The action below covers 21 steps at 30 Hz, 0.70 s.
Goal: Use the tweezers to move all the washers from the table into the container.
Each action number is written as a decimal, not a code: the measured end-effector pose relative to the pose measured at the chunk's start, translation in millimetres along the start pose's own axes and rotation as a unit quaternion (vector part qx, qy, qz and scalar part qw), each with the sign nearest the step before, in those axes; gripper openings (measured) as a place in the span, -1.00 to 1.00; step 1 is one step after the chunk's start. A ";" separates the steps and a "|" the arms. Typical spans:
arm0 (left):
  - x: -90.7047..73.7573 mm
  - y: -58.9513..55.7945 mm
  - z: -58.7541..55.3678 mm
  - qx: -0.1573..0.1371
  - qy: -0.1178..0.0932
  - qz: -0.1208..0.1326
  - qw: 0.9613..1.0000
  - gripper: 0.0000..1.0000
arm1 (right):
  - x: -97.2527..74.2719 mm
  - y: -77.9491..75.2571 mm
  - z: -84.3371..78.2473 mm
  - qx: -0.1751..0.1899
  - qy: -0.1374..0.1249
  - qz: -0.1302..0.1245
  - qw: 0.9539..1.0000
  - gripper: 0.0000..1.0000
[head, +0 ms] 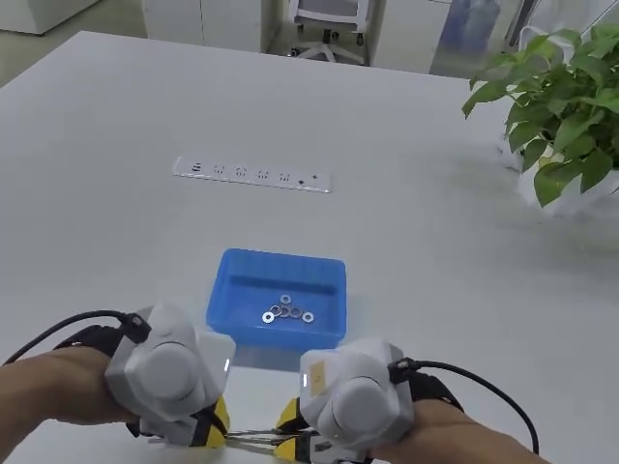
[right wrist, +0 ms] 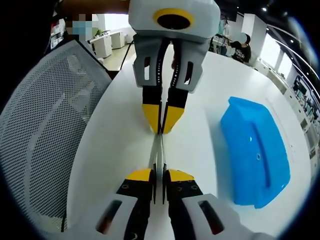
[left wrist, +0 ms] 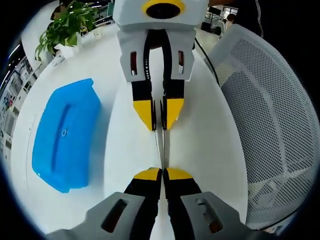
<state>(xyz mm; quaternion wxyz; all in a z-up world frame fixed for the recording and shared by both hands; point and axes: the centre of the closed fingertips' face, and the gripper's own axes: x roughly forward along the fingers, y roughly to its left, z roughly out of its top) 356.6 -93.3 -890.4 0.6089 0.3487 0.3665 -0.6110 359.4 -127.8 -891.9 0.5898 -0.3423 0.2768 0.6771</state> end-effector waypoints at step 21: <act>-7.2 3.3 -1.2 -0.009 -0.003 0.008 1.000 -0.82 | -3.3 -1.9 5.3 -0.002 0.000 -0.002 1.000 -0.68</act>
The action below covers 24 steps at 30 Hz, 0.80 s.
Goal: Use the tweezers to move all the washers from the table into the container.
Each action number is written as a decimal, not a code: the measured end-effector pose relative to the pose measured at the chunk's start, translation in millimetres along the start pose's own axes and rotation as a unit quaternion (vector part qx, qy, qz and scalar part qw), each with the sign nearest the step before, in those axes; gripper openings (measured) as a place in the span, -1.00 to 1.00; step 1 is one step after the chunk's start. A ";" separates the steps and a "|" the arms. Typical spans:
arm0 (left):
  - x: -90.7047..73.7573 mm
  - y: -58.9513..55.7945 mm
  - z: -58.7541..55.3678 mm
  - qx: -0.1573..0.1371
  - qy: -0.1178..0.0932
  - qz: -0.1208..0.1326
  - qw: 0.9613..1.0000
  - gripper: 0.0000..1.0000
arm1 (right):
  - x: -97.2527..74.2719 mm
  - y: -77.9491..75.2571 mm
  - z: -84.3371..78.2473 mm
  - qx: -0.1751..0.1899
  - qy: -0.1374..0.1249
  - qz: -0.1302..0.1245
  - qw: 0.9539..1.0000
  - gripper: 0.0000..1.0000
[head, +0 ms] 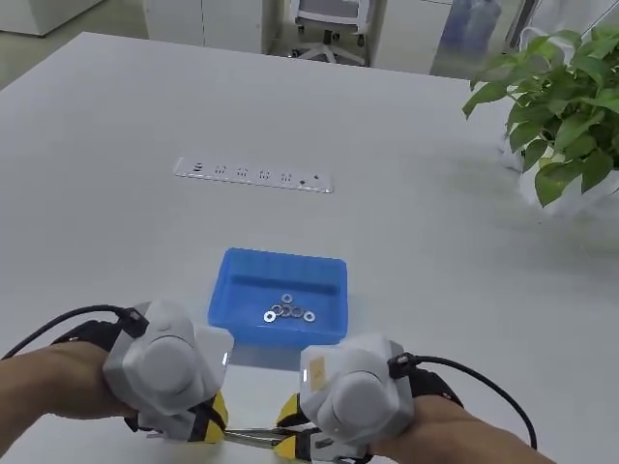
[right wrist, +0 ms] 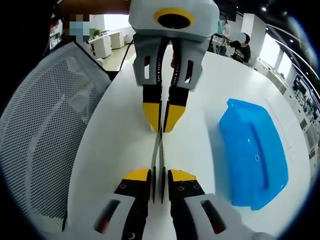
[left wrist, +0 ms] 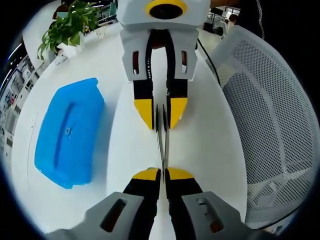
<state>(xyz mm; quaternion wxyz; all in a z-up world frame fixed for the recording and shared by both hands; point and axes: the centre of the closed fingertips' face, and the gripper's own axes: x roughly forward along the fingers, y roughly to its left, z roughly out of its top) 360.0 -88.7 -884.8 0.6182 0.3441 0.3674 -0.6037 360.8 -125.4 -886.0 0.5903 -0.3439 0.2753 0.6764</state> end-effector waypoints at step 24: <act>-63.0 17.6 19.6 -0.093 -0.111 0.076 0.986 -0.15 | -71.6 -39.0 -1.1 0.099 -0.065 -0.100 0.988 -0.09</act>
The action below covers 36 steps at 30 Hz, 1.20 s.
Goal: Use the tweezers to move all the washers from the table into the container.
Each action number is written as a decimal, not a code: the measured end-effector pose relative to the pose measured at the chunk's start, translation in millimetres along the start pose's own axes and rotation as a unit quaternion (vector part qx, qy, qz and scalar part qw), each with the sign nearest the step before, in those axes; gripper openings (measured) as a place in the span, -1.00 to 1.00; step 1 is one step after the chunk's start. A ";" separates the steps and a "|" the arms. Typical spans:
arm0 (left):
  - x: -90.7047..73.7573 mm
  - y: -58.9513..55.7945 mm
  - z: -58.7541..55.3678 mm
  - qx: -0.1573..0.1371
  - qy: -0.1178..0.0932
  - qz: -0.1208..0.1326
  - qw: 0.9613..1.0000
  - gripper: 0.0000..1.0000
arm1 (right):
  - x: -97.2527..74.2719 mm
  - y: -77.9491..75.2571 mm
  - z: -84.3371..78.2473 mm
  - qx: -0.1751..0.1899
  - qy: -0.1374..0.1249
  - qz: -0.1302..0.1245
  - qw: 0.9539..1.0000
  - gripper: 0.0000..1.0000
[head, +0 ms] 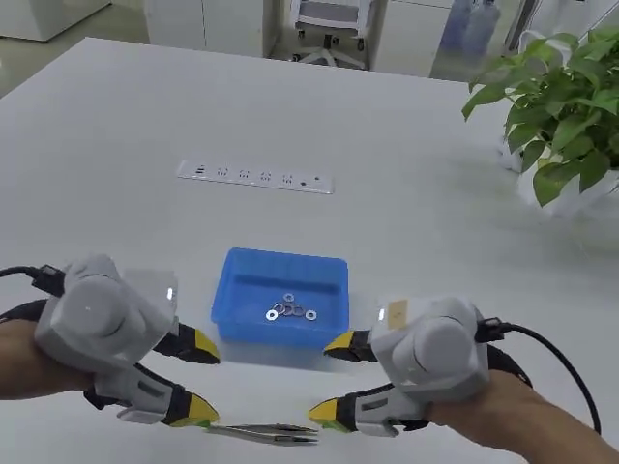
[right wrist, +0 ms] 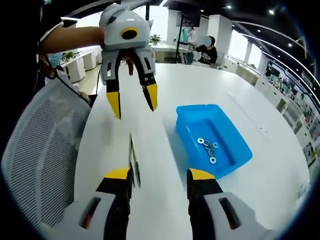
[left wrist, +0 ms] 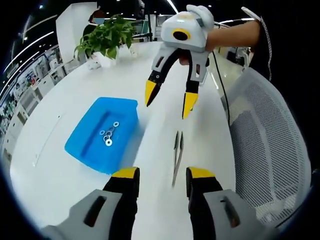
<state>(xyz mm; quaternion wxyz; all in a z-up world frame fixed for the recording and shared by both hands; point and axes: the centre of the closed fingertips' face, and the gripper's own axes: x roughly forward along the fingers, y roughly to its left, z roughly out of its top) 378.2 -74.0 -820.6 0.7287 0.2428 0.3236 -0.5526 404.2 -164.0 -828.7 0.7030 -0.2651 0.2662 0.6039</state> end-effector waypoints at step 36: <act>-34.6 18.8 25.3 -0.079 -0.110 0.093 0.986 0.98 | -60.5 -16.7 -26.2 0.094 -0.065 -0.081 0.990 1.00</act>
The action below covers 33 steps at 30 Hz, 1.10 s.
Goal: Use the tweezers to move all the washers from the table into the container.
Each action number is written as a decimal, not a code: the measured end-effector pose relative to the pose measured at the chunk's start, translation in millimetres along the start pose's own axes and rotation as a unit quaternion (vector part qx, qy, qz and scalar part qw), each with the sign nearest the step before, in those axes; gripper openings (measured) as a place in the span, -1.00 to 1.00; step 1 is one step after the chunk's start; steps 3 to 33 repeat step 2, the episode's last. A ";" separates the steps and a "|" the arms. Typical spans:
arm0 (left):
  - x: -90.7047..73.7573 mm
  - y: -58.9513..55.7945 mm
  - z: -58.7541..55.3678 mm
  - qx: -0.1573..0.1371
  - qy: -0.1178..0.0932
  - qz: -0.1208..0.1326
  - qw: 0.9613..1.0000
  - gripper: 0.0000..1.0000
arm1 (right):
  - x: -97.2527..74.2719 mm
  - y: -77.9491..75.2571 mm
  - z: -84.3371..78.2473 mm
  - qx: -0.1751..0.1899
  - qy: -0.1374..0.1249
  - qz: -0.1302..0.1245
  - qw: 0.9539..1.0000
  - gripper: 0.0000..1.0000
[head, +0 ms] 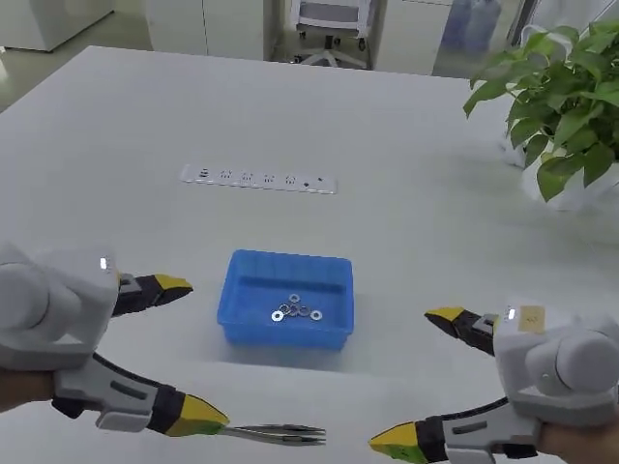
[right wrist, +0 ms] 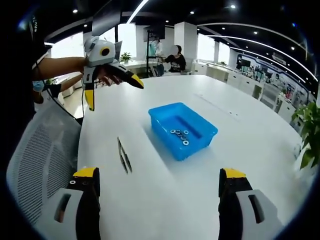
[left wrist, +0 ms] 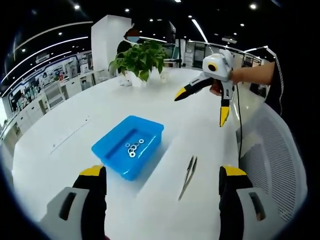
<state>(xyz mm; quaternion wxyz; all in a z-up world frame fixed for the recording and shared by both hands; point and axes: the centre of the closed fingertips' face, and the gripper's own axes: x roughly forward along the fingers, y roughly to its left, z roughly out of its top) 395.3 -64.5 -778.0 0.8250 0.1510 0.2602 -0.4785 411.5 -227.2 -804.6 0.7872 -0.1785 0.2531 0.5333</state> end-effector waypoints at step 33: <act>-0.2 -1.7 -2.1 0.002 0.007 -0.004 1.000 0.98 | -0.3 0.1 -1.7 0.000 0.002 -0.002 1.000 1.00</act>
